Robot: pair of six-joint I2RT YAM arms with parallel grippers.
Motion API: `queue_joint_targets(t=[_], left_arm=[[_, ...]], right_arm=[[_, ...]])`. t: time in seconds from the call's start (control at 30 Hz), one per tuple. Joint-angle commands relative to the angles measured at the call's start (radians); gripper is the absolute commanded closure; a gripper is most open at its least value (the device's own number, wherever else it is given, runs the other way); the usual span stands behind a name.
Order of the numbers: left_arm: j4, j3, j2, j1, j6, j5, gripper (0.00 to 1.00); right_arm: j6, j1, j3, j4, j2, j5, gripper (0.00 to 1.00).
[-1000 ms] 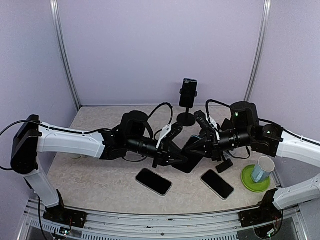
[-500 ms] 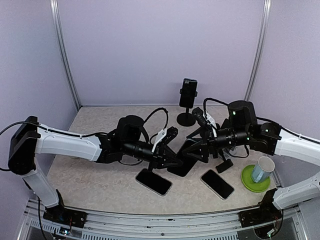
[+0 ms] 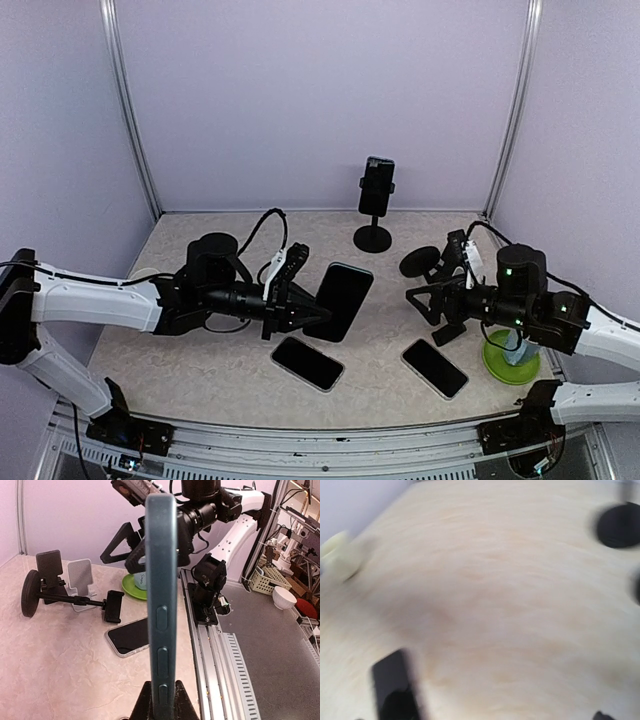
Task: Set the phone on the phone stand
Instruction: Pick up the phone stand at the center of the board.
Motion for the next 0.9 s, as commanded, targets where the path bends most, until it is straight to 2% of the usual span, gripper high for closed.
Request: queue_joint_targets(t=[0.0, 0.17, 0.37, 0.63, 0.87], left_arm=[[0.093, -0.025, -0.054, 0.008, -0.017, -0.017, 1.0], [0.094, -0.035, -0.064, 0.008, -0.019, -0.026, 1.0], [0.11, -0.052, -0.077, 0.008, -0.027, -0.029, 1.0], [0.11, -0.07, -0.099, 0.009, -0.023, -0.033, 1.0], [0.115, -0.083, -0.117, 0.01, -0.026, -0.034, 1.0]], right_arm=[[0.21, -0.036, -0.07, -0.026, -0.082, 0.263, 0.04], [0.302, -0.07, -0.13, -0.088, -0.103, 0.348, 0.04], [0.398, -0.104, -0.219, -0.086, -0.151, 0.391, 0.06], [0.491, -0.13, -0.322, -0.036, -0.144, 0.335, 0.08], [0.507, -0.17, -0.385, 0.058, -0.106, 0.313, 0.1]])
